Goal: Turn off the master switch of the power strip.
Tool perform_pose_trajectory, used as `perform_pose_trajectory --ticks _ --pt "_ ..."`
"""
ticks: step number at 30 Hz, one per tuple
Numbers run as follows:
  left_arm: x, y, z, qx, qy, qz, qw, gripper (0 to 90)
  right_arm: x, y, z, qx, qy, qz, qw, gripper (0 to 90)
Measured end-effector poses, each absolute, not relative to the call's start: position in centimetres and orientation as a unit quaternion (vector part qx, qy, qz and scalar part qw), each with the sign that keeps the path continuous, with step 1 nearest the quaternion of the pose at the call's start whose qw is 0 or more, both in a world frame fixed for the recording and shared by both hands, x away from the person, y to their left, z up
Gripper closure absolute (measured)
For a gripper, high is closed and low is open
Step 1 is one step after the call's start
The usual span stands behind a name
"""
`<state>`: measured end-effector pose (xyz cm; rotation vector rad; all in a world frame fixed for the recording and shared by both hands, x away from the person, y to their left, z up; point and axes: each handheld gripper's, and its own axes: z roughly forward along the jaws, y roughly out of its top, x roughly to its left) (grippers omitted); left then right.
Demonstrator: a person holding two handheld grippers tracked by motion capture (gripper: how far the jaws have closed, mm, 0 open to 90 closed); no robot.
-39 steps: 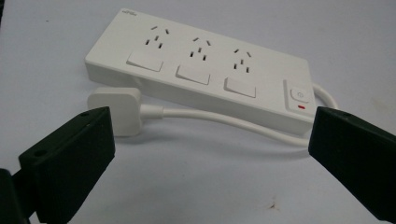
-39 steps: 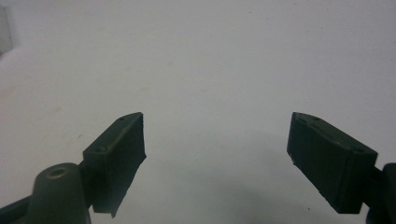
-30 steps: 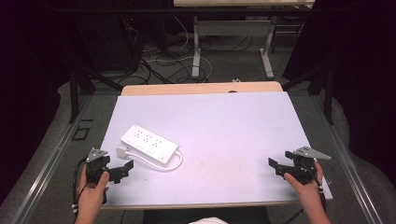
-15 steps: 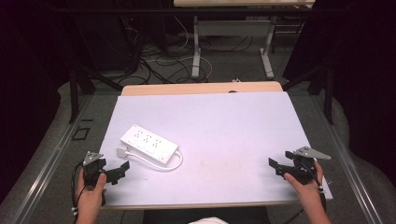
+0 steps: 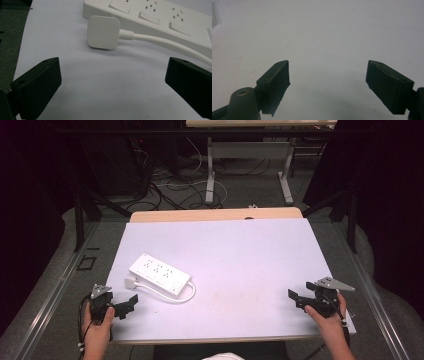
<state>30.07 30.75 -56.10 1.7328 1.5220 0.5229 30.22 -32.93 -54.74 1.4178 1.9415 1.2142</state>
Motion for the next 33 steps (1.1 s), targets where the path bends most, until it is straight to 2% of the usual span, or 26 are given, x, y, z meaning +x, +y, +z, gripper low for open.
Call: perform_pose_trajectory --ticks 5,33 --pt "30.16 30.91 -56.36 0.676 0.6 0.2 0.378 0.5 30.36 -32.83 -54.96 0.513 0.697 0.445 0.232 18.9" --pt "30.27 31.24 -56.49 0.671 0.608 0.196 0.377 0.8 30.36 -33.16 -55.07 0.518 0.703 0.435 0.22 18.9"
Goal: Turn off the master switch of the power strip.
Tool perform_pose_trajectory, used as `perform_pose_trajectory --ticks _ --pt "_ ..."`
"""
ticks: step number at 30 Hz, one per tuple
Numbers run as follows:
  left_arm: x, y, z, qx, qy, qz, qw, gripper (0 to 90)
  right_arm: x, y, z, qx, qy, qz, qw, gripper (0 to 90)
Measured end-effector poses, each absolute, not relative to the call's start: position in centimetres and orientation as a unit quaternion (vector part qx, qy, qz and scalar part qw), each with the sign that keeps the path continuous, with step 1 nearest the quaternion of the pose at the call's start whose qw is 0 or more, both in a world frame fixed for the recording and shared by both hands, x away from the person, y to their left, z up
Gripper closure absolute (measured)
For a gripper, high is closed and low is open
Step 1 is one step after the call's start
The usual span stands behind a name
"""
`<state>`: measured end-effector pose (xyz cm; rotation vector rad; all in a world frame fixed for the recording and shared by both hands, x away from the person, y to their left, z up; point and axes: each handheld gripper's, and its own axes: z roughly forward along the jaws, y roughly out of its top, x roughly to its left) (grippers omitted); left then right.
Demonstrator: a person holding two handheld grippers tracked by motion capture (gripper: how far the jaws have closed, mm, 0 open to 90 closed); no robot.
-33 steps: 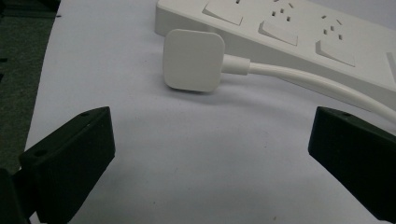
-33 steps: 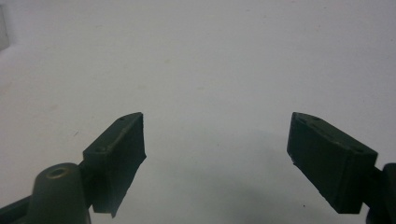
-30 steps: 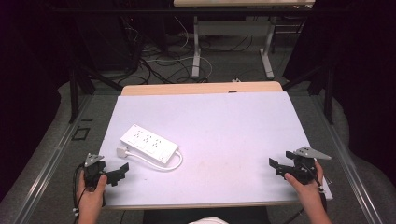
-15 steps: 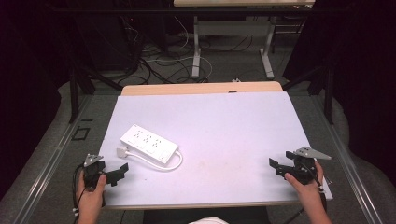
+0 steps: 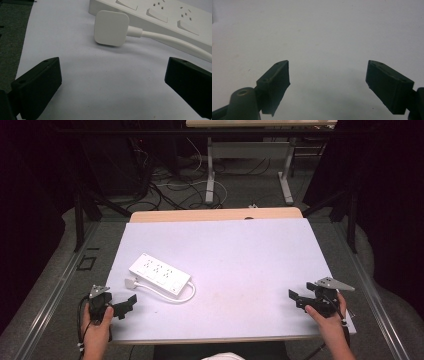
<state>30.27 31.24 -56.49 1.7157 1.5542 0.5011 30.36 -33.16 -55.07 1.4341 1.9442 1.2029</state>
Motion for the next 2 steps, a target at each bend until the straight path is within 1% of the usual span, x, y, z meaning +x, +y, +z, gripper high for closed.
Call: perform_pose_trajectory --ticks 2 --pt "30.29 31.23 -56.48 0.672 0.608 0.195 0.375 0.9 30.37 -33.16 -55.09 0.52 0.702 0.435 0.219 18.9"
